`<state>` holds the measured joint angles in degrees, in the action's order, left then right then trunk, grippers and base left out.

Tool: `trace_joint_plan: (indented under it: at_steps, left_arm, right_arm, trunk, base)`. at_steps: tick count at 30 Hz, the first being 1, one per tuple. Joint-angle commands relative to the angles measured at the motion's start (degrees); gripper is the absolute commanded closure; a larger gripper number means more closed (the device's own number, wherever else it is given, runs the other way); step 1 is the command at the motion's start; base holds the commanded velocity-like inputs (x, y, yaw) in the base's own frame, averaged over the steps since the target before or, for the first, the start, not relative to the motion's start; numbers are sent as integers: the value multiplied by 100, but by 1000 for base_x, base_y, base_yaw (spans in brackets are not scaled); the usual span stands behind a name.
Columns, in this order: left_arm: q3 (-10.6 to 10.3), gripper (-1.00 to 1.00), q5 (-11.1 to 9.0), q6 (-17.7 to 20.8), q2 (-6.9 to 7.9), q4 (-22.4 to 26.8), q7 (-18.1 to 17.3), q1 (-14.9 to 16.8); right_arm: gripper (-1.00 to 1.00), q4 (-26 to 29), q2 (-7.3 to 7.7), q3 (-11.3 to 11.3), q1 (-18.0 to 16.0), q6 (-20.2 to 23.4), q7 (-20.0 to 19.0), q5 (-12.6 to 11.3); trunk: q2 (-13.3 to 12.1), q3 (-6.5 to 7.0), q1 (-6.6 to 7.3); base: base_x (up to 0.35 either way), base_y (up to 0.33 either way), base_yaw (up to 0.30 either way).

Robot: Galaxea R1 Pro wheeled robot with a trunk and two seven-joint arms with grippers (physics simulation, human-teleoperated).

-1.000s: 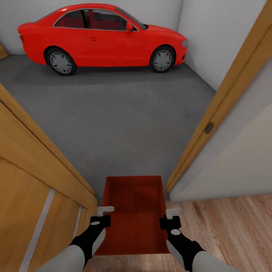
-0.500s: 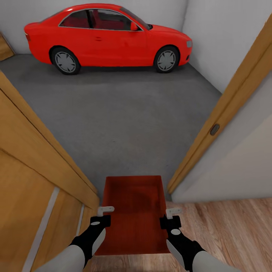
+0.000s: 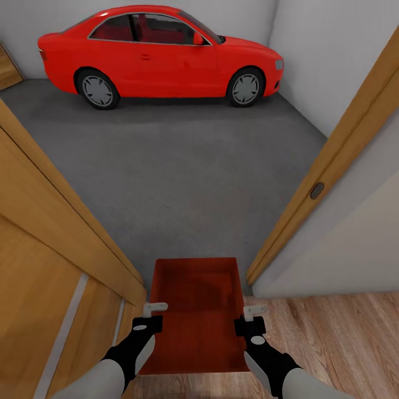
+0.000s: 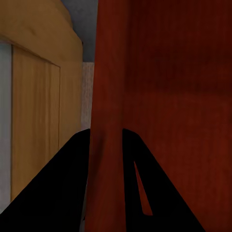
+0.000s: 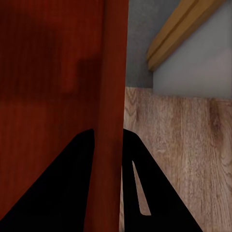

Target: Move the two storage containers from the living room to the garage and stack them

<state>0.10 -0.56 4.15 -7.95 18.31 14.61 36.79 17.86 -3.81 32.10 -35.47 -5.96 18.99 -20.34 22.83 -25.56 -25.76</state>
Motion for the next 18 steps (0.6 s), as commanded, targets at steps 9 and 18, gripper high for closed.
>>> trace_joint_plan:
  at_steps: [9, 18]
  left_arm:
    - [-71, 100, 117, 36, 13, 30, 60, -5]
    - [-63, 100, 88, 58, 20, 32, 60, -5]
  right_arm:
    - [100, -19, 3, -98, -12, -46, 140, -128]
    - [100, -19, 3, -98, -12, -46, 140, -128]
  trunk:
    - [9, -8, -3]
    - [9, -8, -3]
  base:
    - [0, -32, 0]
    - [0, -25, 0]
